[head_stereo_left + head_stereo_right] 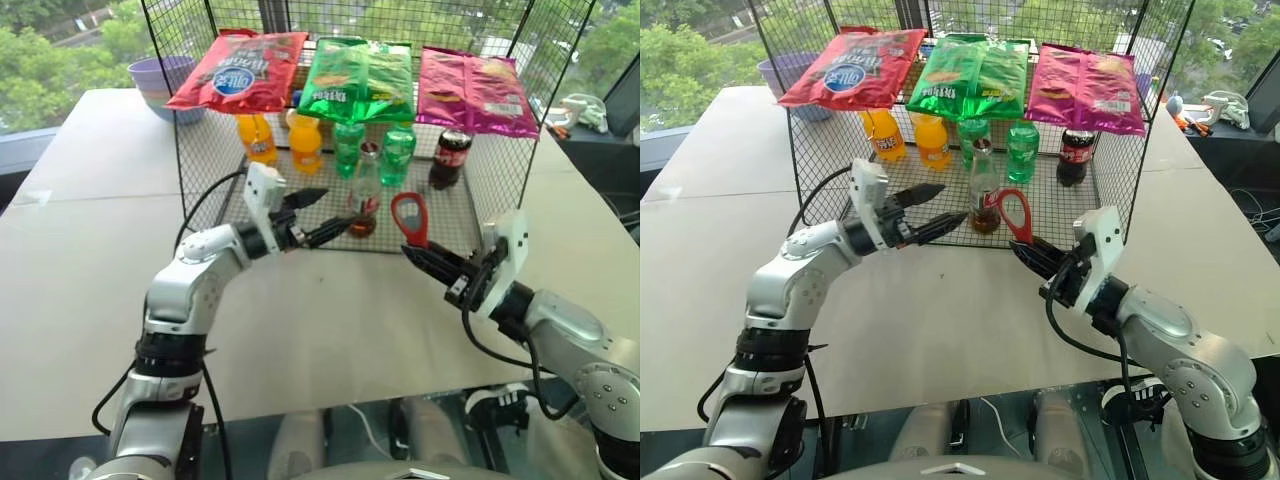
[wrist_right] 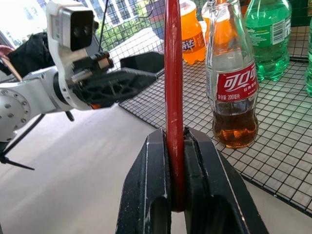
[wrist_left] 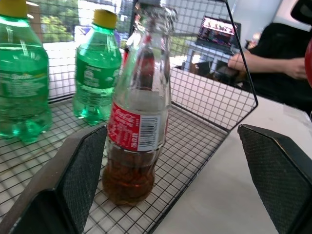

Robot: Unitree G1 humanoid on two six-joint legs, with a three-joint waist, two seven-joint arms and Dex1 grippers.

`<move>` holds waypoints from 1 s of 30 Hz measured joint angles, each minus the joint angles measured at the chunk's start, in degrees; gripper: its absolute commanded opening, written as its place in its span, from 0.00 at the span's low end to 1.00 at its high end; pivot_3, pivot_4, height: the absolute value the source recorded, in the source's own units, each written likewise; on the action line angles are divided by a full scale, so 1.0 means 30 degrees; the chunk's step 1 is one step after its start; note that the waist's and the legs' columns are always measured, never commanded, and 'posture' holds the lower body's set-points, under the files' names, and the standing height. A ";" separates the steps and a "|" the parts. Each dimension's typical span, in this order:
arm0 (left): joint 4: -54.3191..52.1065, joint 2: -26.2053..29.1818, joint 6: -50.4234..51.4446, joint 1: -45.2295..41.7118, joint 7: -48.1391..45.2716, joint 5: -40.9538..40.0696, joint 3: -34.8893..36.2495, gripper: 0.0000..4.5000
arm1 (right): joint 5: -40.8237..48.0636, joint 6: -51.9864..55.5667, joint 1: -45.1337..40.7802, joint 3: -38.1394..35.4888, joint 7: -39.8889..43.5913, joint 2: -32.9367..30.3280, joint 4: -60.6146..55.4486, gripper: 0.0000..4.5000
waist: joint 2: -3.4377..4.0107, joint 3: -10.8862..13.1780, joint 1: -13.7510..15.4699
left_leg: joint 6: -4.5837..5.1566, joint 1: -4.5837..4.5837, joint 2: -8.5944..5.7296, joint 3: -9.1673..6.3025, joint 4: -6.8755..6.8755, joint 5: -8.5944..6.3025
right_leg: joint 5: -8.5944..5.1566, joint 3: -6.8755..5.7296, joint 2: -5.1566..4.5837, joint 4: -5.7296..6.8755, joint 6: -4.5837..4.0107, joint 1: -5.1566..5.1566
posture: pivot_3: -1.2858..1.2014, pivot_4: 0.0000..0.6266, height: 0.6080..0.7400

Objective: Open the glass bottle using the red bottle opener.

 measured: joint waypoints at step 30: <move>0.9016 -0.3853 -0.5466 -0.4973 -0.0331 0.4104 -0.1267 0.53 | -0.0461 -0.0378 0.1499 -0.0396 -0.1726 -0.0084 -0.1604 0.00 | -0.0022 0.0012 -0.0005 | 0.0002 -0.0021 -0.0010 -0.0013 0.0013 0.0000 | 0.0044 0.0014 0.0021 -0.0010 0.0072 0.0007 | 0.52 0.24 1.00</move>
